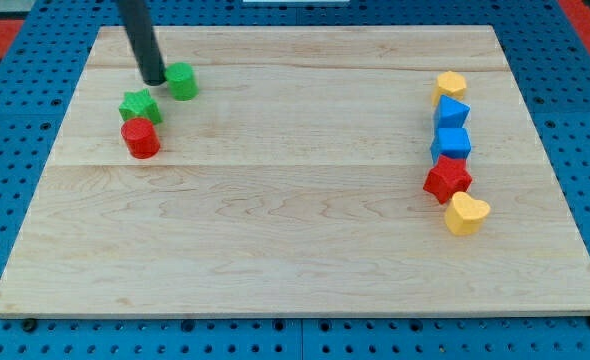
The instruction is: Move green circle closer to the yellow hexagon
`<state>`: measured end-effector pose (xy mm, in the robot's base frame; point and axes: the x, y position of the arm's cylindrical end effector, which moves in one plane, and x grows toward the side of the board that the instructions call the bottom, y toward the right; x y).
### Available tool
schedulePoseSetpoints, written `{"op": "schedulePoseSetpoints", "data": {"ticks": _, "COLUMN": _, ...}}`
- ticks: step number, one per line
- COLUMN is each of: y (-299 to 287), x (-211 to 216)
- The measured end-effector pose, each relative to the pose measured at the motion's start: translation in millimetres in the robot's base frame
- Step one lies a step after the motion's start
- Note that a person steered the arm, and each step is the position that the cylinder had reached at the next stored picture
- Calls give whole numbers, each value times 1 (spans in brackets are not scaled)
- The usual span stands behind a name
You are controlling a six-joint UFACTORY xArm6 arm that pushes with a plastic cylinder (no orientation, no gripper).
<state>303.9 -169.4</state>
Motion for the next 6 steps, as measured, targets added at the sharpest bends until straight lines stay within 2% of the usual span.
{"op": "schedulePoseSetpoints", "data": {"ticks": 4, "y": 174, "x": 13}}
{"op": "schedulePoseSetpoints", "data": {"ticks": 5, "y": 163, "x": 43}}
{"op": "schedulePoseSetpoints", "data": {"ticks": 6, "y": 171, "x": 41}}
